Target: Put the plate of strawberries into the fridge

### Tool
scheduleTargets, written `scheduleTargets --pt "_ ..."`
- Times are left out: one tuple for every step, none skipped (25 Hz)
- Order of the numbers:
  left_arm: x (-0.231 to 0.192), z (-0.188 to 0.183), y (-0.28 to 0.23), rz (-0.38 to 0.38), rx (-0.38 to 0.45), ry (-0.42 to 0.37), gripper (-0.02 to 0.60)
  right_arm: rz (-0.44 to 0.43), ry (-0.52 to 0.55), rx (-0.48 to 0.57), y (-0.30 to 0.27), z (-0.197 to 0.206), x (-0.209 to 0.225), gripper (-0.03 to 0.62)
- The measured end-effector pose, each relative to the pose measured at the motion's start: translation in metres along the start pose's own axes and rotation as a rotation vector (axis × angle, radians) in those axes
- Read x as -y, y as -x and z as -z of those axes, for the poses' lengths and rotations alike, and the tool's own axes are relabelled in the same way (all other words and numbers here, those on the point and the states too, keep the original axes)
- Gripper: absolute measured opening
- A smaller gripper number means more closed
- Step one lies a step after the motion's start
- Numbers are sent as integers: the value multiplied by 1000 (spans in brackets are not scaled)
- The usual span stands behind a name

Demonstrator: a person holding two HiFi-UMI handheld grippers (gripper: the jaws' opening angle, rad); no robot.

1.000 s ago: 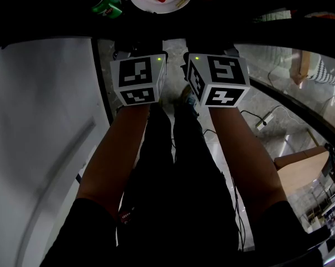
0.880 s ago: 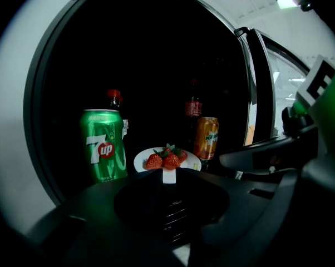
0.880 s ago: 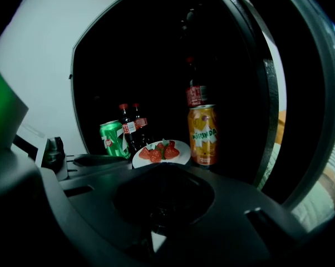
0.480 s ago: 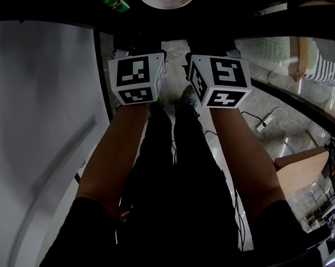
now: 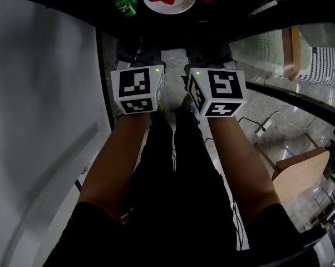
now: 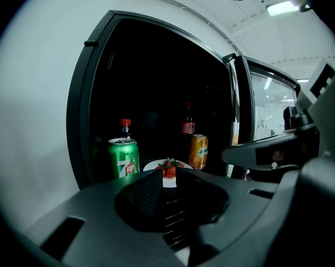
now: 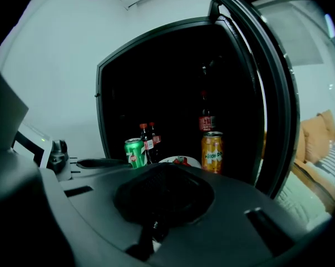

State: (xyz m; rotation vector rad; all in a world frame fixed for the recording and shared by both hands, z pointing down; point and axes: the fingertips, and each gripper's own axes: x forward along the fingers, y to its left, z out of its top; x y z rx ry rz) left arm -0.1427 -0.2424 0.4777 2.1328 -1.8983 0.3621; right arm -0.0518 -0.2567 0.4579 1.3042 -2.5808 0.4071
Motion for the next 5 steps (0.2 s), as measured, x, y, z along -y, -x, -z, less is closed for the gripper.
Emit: scheduleTargets --pt "1 -1 4 3 0 -2 58 1 -1 -1 3 0 -2 5" --pt "3 -2 7 6 0 -3 58 1 -3 -4 6 -1 -2 5" --pt "5 -4 9 8 1 -4 58 1 -5 -7 9 -2 -3 5" --pt "6 -7 12 11 3 -4 58 0 -7 -11 11 -3 -3 5" --pt "8 -9 14 13 4 -4 58 0 -10 -15 14 -4 -4 5"
